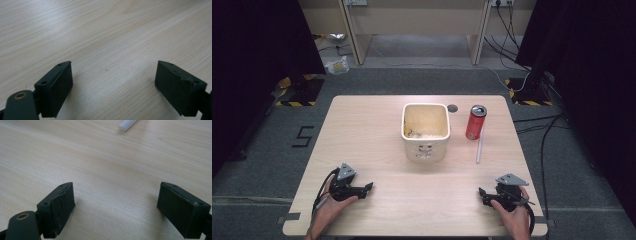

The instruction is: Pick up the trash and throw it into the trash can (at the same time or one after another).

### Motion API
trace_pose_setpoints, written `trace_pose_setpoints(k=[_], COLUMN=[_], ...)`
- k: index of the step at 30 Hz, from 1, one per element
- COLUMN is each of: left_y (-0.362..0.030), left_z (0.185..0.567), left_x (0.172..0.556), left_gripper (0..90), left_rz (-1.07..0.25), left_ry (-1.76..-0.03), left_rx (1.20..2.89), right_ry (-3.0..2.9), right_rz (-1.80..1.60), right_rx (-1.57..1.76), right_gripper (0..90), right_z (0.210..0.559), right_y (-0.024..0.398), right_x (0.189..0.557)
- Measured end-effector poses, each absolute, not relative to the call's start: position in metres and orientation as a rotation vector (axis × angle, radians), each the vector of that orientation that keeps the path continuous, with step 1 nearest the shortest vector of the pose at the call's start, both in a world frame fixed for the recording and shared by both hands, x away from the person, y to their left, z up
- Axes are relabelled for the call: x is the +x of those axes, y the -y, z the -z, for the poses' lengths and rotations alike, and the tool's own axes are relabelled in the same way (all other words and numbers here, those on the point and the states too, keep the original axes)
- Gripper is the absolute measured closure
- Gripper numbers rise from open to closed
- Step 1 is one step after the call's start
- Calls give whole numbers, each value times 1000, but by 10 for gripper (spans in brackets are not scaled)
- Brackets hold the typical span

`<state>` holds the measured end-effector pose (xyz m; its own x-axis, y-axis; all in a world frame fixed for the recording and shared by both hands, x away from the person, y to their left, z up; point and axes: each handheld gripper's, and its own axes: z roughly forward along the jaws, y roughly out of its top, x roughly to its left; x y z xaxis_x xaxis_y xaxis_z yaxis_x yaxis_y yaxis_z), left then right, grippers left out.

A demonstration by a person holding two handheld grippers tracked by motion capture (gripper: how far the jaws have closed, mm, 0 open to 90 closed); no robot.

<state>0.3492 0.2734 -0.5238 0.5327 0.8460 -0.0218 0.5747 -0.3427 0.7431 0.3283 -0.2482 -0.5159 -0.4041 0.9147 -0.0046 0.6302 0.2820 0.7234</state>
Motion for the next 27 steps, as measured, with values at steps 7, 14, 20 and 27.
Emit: trace_pose_setpoints(k=[7,14,20,27], left_y=[-273,-273,-273,-273], left_z=[524,524,524,524], left_x=[349,349,349,349], left_gripper=[139,139,132,131], left_rz=[-485,-484,-480,-479], left_ry=[-1149,-1148,-1143,-1141], left_rx=[2056,2053,2059,2060], right_ry=[-2127,-2070,-2030,-1996], right_rz=[-912,-953,-980,-1002], right_rx=[1395,1391,1369,1327], right_gripper=[153,153,152,151], right_z=[515,508,495,476], right_y=[249,251,249,246], right_x=[328,330,334,346])
